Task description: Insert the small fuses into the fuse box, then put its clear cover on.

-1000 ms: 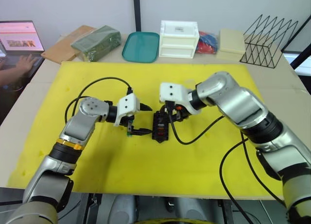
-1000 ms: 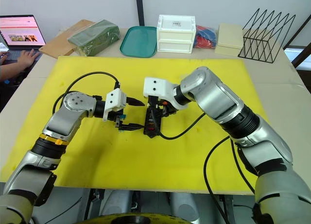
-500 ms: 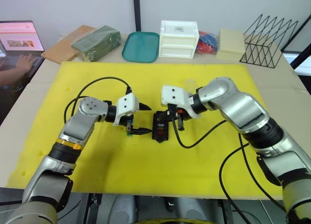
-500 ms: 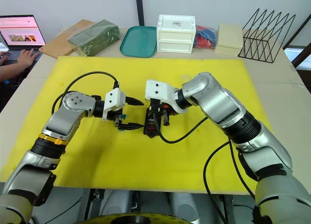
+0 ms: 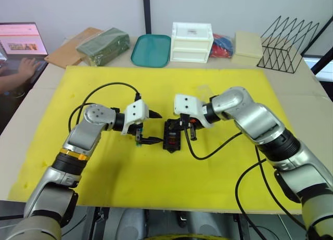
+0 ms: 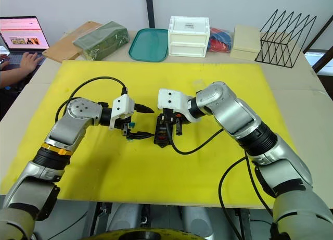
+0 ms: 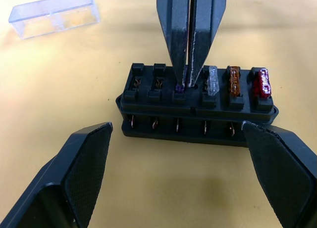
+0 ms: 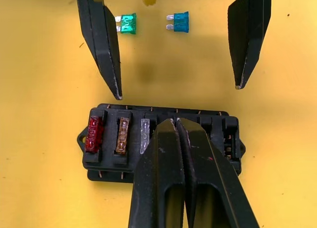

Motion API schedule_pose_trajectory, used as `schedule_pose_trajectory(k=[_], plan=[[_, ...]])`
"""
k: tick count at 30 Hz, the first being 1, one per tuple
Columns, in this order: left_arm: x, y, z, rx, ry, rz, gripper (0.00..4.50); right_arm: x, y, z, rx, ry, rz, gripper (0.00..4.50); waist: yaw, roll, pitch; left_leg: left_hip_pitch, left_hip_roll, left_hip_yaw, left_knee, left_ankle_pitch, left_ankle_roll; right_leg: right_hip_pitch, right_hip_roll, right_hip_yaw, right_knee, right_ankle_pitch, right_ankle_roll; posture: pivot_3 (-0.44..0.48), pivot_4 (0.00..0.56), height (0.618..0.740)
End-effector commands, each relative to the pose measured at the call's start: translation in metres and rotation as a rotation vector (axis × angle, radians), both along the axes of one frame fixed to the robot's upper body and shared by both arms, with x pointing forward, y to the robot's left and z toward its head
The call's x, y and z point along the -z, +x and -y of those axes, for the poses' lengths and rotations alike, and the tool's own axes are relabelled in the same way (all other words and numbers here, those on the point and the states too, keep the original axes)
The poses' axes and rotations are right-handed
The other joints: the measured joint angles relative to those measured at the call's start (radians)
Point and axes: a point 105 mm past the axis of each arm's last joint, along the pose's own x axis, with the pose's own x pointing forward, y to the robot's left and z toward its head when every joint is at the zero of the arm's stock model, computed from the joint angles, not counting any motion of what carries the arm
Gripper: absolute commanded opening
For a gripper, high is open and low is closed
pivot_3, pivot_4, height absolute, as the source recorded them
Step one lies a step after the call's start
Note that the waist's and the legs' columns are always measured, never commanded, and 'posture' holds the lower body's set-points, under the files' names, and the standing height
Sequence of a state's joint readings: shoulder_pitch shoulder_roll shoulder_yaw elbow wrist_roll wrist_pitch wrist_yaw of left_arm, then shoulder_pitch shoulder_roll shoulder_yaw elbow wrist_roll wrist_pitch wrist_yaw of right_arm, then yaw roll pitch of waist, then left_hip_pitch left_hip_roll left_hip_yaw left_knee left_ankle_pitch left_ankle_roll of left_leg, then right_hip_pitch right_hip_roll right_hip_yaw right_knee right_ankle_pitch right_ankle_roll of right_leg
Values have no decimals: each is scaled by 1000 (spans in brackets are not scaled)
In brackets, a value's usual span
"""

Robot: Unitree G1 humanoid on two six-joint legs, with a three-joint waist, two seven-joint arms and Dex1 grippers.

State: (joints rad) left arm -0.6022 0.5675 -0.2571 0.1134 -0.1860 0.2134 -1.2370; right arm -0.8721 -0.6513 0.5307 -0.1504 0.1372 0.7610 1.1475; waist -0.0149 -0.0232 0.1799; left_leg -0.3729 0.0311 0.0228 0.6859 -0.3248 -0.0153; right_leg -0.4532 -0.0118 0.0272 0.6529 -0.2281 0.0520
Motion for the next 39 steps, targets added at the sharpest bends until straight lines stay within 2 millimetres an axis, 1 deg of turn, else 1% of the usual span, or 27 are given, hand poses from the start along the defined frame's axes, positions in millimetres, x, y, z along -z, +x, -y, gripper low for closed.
schedule_pose_trajectory(k=[1,5,7,9,10,12,13,14,16,17,18,19,21,26,29,32,35,37,39], plan=[[-13,-2,0,14,-13,44,4500,14,3,11,36,-52,-20,36,0,0,0,0,0,0,0,0,0,0,0,0,0,0,0,0,150,740],[-16,-3,-1,14,-18,39,4500,-3,0,4,8,26,2,36,0,0,0,0,0,0,0,0,0,1,0,0,0,0,0,0,150,740],[-24,-4,-4,9,-54,15,4500,-20,-3,1,-23,95,41,36,1,0,0,0,0,0,0,0,0,0,0,0,0,0,0,0,150,740],[-36,-6,-15,-17,-89,-34,4500,-43,-10,3,-50,175,82,36,0,0,0,-1,0,0,0,0,0,0,0,0,0,0,0,0,150,740],[-40,-7,-19,-27,-96,-52,4500,-50,-12,5,-52,197,92,36,-3,0,1,-2,0,0,0,0,0,-1,0,0,0,0,0,0,150,740],[-44,-12,-32,-51,-88,-85,4500,-59,-15,12,-38,218,110,36,-4,0,1,-2,0,-1,0,0,0,-3,0,0,1,0,0,0,150,740],[-47,-16,-44,-71,-79,-107,4500,-62,-17,21,-23,221,120,36,-4,0,1,-2,0,-1,0,0,0,-3,0,0,0,0,0,0,150,740],[-49,-19,-52,-85,-72,-122,4500,-65,-18,28,-14,222,127,36,-4,0,1,-2,0,-1,0,0,0,-3,0,0,1,0,0,0,150,740],[-52,-27,-73,-133,-43,-154,4500,-65,-22,46,21,208,130,36,-2,0,1,-1,1,-1,0,0,0,-2,0,0,0,0,0,0,150,740],[-52,-30,-82,-154,-24,-165,4500,-64,-24,54,38,199,126,450,-2,0,1,-1,0,-1,0,0,0,-2,0,0,0,0,0,0,150,740],[-51,-34,-93,-180,1,-177,4500,-63,-26,64,61,188,117,607,-1,0,1,-1,0,0,0,0,0,-2,0,0,0,0,0,0,150,740],[-50,-37,-102,-202,20,-187,4500,-61,-28,73,80,179,108,947,-1,0,1,-2,0,0,0,0,0,-2,0,0,-1,0,0,0,150,740],[-50,-41,-112,-231,39,-198,4500,-58,-31,84,108,168,96,1693,0,0,1,-1,0,0,0,0,0,-2,0,0,-1,0,0,0,150,740],[-47,-49,-151,-362,79,-220,4500,-49,-31,127,255,137,68,3512,0,0,1,-1,0,1,0,0,0,-1,0,0,-2,0,0,0,150,740],[-42,-53,-164,-407,91,-233,4500,-45,-33,144,306,117,68,4483,-1,0,1,-1,0,1,-1,0,0,-1,0,0,-2,0,0,0,150,740],[-39,-55,-165,-412,86,-239,4500,-45,-33,147,316,115,75,4483,-2,0,1,0,1,2,-1,0,0,-1,0,1,-2,0,0,0,150,740],[-39,-54,-159,-402,66,-243,4500,-46,-33,143,304,117,80,4483,-1,0,1,0,1,2,-1,0,0,-1,1,1,-2,0,0,0,150,740],[-37,-55,-149,-381,24,-275,4500,-49,-34,135,278,132,88,4483,-1,0,1,-1,1,2,-1,0,0,-1,1,1,-2,0,0,0,150,740],[-34,-62,-132,-338,-49,-393,4500,-55,-36,121,228,161,96,4483,-2,0,1,-1,1,2,-1,0,0,-1,0,1,-2,0,0,0,150,740]])
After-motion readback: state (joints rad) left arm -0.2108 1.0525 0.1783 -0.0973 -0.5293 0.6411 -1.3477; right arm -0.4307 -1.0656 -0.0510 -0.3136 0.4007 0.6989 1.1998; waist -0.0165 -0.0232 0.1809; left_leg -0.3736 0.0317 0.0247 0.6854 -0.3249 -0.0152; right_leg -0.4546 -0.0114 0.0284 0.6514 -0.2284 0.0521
